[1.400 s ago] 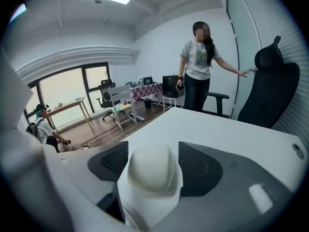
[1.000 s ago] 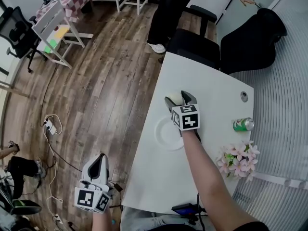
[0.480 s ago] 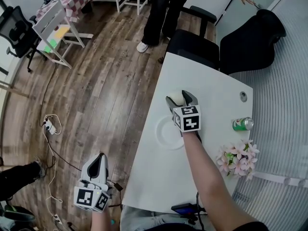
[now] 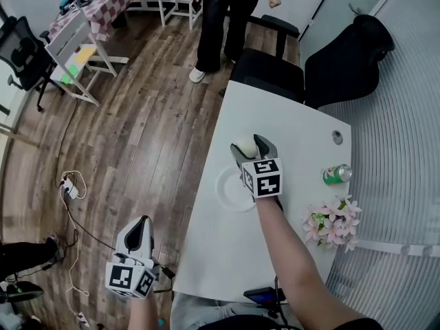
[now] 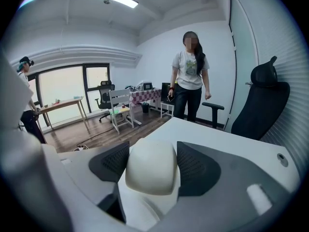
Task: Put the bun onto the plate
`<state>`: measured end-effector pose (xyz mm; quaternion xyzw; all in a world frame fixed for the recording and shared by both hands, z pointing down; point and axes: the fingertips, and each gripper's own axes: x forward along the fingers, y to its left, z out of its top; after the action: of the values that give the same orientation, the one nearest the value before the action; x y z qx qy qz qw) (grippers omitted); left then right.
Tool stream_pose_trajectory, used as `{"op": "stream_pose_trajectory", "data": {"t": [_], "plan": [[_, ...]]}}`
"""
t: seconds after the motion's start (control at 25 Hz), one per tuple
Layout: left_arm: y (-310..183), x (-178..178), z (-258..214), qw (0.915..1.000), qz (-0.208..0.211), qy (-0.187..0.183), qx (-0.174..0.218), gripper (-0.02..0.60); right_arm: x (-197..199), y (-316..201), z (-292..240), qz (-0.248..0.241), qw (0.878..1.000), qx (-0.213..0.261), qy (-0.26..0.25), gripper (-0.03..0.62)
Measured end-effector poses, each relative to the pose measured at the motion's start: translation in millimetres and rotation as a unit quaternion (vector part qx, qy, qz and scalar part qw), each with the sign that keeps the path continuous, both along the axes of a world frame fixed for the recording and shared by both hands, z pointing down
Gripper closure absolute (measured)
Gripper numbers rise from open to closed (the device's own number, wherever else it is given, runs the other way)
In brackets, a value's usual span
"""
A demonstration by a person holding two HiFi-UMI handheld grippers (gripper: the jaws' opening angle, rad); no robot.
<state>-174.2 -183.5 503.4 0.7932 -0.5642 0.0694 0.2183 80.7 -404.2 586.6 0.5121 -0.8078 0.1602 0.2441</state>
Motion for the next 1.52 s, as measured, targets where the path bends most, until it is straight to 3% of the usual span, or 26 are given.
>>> {"op": "stream_pose_trajectory", "data": {"t": [0.84, 1.52], "plan": [[16.6, 34.1, -36.3, 0.9980, 0.052, -0.004, 0.036, 0.578, 11.6, 77.7, -51.7, 0.007, 0.999, 0.033, -0.018, 0.276], [29.8, 42.6, -25.3, 0.9984, 0.052, 0.001, 0.023, 0.578, -0.7, 110.7, -12.8, -0.008, 1.000, 0.006, -0.022, 0.276]]}}
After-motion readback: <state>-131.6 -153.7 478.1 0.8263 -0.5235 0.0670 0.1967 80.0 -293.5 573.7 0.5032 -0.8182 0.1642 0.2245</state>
